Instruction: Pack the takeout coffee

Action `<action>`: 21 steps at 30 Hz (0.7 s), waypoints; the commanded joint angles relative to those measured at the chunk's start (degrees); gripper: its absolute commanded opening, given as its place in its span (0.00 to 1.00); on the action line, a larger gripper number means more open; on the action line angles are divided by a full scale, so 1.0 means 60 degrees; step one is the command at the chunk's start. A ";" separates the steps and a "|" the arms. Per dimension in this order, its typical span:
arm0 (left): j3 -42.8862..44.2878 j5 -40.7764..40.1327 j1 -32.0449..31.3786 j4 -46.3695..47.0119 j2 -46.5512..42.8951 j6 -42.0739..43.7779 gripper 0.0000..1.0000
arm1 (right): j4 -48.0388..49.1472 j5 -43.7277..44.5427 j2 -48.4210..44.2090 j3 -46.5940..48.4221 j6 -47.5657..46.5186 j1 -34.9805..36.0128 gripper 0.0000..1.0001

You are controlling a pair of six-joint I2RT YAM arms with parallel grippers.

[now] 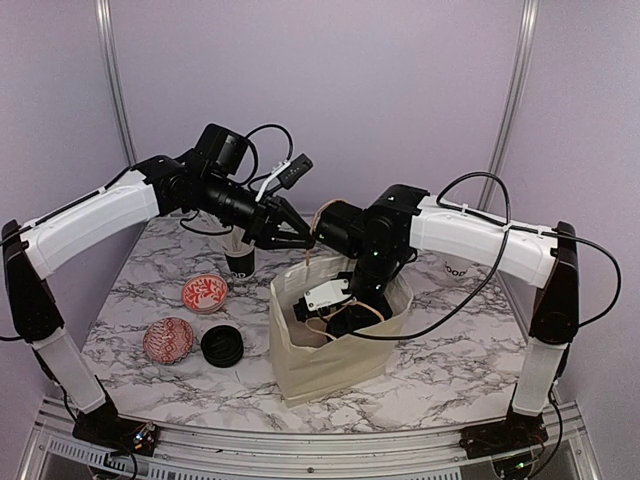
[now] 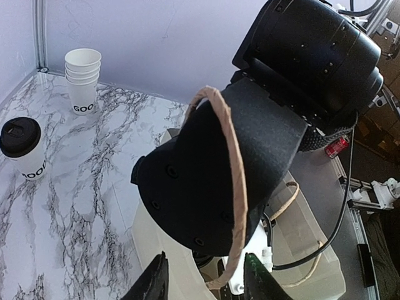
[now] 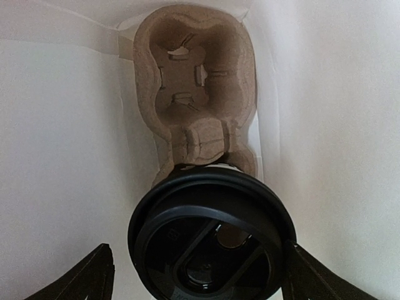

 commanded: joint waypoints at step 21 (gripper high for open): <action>0.0757 -0.0413 0.0097 0.0792 0.0891 -0.0984 0.00 | -0.0052 0.0091 -0.1273 -0.0844 -0.1294 0.0498 0.84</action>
